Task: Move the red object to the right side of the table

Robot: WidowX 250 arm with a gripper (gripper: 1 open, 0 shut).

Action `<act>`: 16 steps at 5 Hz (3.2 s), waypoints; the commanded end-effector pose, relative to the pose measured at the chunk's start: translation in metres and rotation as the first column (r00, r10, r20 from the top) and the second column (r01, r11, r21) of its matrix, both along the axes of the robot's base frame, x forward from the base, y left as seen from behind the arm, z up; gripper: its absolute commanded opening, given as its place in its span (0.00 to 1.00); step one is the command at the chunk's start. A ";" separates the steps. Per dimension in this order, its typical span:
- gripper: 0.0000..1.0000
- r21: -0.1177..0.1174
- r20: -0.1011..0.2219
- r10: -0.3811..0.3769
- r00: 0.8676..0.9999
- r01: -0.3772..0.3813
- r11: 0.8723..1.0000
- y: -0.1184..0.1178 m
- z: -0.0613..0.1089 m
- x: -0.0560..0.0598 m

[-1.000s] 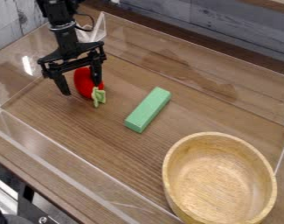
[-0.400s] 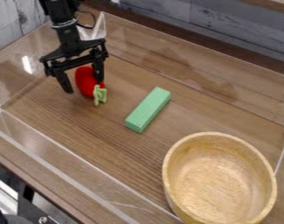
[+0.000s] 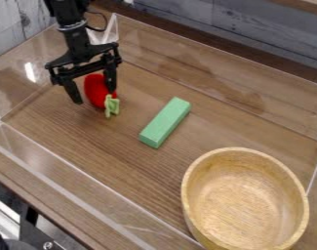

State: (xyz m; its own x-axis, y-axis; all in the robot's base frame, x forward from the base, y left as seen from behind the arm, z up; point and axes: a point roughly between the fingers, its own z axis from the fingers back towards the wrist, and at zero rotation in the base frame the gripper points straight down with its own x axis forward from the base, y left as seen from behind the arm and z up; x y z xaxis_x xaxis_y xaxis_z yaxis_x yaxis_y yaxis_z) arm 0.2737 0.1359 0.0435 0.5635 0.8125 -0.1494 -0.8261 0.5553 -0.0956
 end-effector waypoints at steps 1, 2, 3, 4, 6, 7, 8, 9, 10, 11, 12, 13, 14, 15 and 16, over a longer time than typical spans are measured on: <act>1.00 0.026 0.054 -0.015 0.998 0.014 1.000 0.000 0.019 0.010; 1.00 0.019 0.052 -0.020 0.998 0.019 1.000 -0.002 0.021 0.009; 1.00 0.012 0.051 -0.024 0.998 0.023 1.000 -0.003 0.023 0.009; 0.00 0.015 0.049 -0.018 0.999 0.017 1.000 -0.003 0.019 0.011; 0.00 -0.013 0.056 -0.095 0.994 0.096 0.995 -0.035 0.036 0.028; 0.00 -0.035 0.064 -0.156 0.986 0.159 0.987 -0.073 0.044 0.041; 0.00 -0.052 0.074 -0.212 0.975 0.216 0.975 -0.113 0.050 0.055; 0.00 -0.062 0.077 -0.264 0.961 0.269 0.961 -0.148 0.049 0.066; 0.00 -0.058 0.081 -0.311 0.947 0.316 0.947 -0.179 0.041 0.074; 0.00 -0.046 0.082 -0.350 0.933 0.354 0.934 -0.203 0.028 0.073; 0.00 -0.030 0.080 -0.370 0.926 0.373 0.927 -0.206 0.013 0.072; 0.00 -0.021 0.077 -0.377 0.923 0.380 0.925 -0.207 0.003 0.074; 0.00 -0.018 0.075 -0.382 0.921 0.384 0.923 -0.208 -0.004 0.075; 0.00 -0.017 0.073 -0.387 0.919 0.389 0.921 -0.209 -0.008 0.076; 0.00 -0.017 0.070 -0.392 0.917 0.394 0.919 -0.209 -0.013 0.076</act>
State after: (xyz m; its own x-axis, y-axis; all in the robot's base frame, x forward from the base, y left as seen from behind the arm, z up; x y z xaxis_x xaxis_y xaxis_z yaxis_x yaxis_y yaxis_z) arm 0.3490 -0.0666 0.0295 0.8311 0.5379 -0.1408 -0.5552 0.8172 -0.1548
